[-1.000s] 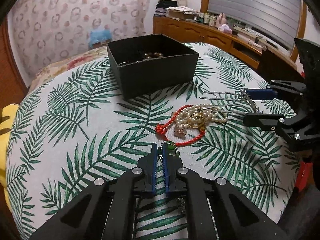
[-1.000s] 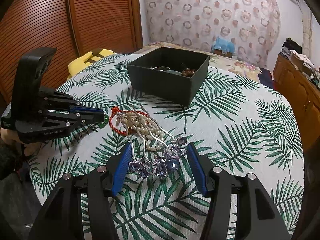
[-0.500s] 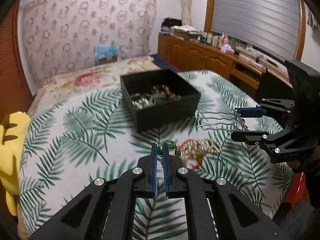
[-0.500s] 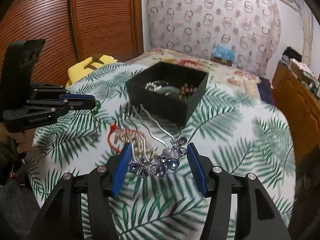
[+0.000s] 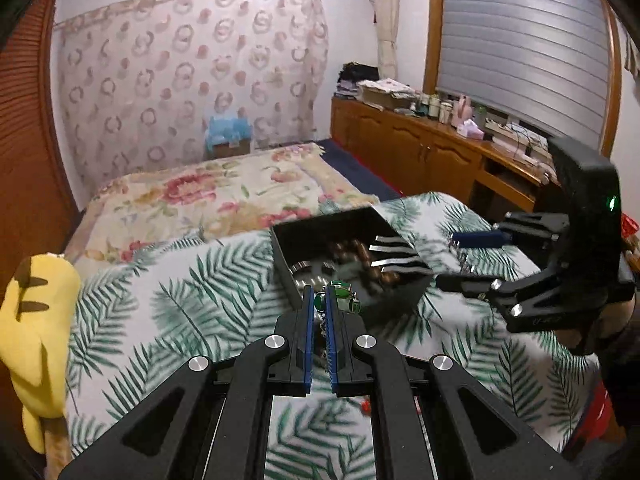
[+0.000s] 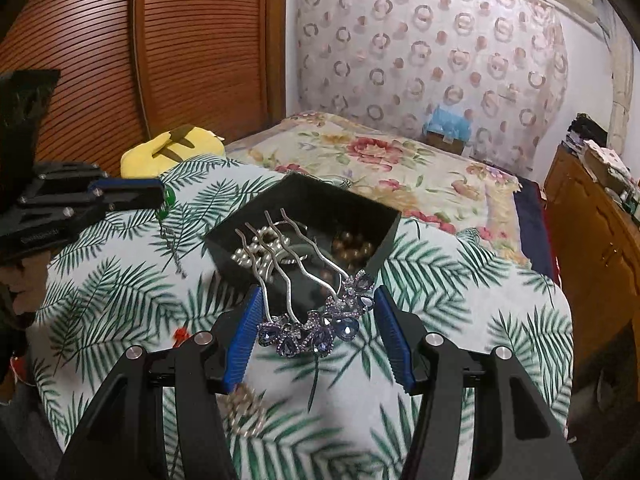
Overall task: Organize jewelry
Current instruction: 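Carry the hair pins with the right tool while the left tool carries the chain over the box, then open the right tool to drop the hair pins into the box while the left drops the chain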
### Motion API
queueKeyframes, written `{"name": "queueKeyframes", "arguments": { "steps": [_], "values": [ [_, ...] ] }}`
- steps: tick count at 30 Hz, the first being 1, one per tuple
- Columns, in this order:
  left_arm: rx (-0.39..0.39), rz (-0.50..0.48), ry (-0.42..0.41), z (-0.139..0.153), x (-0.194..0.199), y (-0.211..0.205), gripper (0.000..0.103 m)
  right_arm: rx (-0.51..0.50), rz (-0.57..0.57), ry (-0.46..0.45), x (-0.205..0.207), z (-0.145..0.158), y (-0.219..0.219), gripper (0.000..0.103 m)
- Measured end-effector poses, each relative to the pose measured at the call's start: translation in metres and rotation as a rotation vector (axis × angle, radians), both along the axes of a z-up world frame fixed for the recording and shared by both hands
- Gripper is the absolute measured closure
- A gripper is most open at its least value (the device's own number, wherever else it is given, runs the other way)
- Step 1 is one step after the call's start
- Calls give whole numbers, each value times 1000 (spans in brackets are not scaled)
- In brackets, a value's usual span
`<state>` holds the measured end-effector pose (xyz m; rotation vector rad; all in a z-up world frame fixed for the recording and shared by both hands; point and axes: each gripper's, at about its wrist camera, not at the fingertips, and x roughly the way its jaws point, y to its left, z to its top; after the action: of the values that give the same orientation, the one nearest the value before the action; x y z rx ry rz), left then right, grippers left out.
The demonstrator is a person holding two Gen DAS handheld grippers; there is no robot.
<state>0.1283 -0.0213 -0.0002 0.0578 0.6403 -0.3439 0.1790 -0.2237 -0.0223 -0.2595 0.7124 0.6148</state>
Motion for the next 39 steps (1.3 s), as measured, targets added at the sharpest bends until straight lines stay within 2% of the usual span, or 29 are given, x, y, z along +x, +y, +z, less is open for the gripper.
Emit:
{"name": "queueKeyframes", "arguments": {
  "steps": [7, 19, 28, 35, 39],
  "values": [
    [-7, 21, -20, 14, 27, 2, 98, 6, 50, 15, 29, -8, 16, 44],
    [-2, 6, -3, 11, 61, -8, 98, 42, 94, 49, 45, -14, 20, 43],
    [-11, -36, 0, 8, 78, -22, 98, 35, 53, 7, 42, -3, 4, 43],
    [-9, -48, 15, 5, 80, -27, 98, 38, -1, 14, 40, -5, -12, 43],
    [-9, -45, 10, 5, 72, -26, 84, 52, -18, 16, 30, -4, -18, 43]
  ]
}}
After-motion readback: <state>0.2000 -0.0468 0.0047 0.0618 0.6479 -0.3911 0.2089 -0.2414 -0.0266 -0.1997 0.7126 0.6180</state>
